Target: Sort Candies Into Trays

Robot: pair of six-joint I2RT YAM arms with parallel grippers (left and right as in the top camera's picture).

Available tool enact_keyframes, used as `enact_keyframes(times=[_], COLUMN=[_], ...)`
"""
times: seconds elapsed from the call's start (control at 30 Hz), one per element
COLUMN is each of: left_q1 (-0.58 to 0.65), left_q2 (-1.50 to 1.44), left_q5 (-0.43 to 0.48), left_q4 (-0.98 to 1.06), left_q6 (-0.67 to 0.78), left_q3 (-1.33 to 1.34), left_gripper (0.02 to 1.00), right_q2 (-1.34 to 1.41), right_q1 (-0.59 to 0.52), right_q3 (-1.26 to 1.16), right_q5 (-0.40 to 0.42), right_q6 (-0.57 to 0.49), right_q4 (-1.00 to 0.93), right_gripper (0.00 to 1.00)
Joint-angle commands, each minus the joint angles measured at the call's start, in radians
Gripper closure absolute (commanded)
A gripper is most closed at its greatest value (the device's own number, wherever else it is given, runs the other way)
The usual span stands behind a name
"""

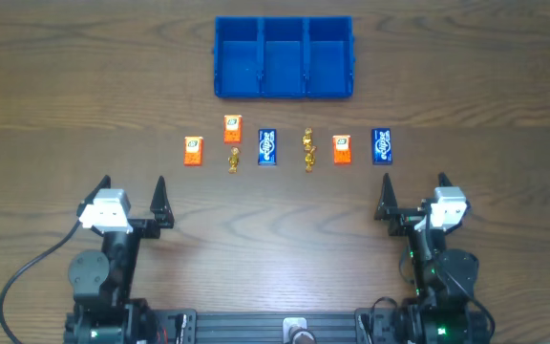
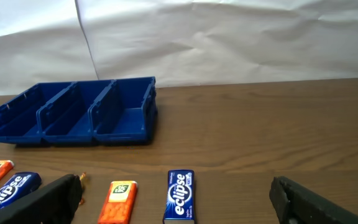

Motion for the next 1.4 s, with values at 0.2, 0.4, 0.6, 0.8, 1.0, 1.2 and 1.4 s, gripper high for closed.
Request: enact_keyframes(times=[0.2,0.4,0.6,0.8,1.0,1.2,1.4], left_q1=[0.005,0.005,0.005,0.005,0.005,-0.008,-0.067], left_q2=[-0.006,-0.006,-0.006,-0.006,-0.006,0.031,0.367], left_q5=[0.025,0.025,0.025,0.025,0.021,0.022,0.021], left_q4=[-0.032,-0.032,-0.032,-0.032,-0.031,-0.017,-0.123], left_q6=[0.003,0.003,0.003,0.003,0.003,-0.047,-0.080], left_q3=[-0.021,-0.021,-0.021,-0.021,-0.021,0.012,0.345], left_gripper=[0.020,0.020,0.020,0.020,0.020,0.018,0.018], right_q2=[-0.007,-0.007,-0.007,-0.007,-0.007,-0.007,-0.007], right_q1=[0.006,0.006,0.006,0.006,0.006,0.006,0.006], right_q3=[-0.008,-0.008,-0.008,-0.008,-0.008,-0.008,-0.008], right_q5=[0.010,0.010,0.010,0.010,0.010,0.010,0.010], right_q6=[-0.006,-0.007,-0.007,-0.006,-0.006,-0.006,-0.007], right_q4=[0.000,0.000,0.000,0.000,0.000,0.000,0.000], right_gripper=[0.001,0.001,0.001,0.001,0.001,0.001,0.001])
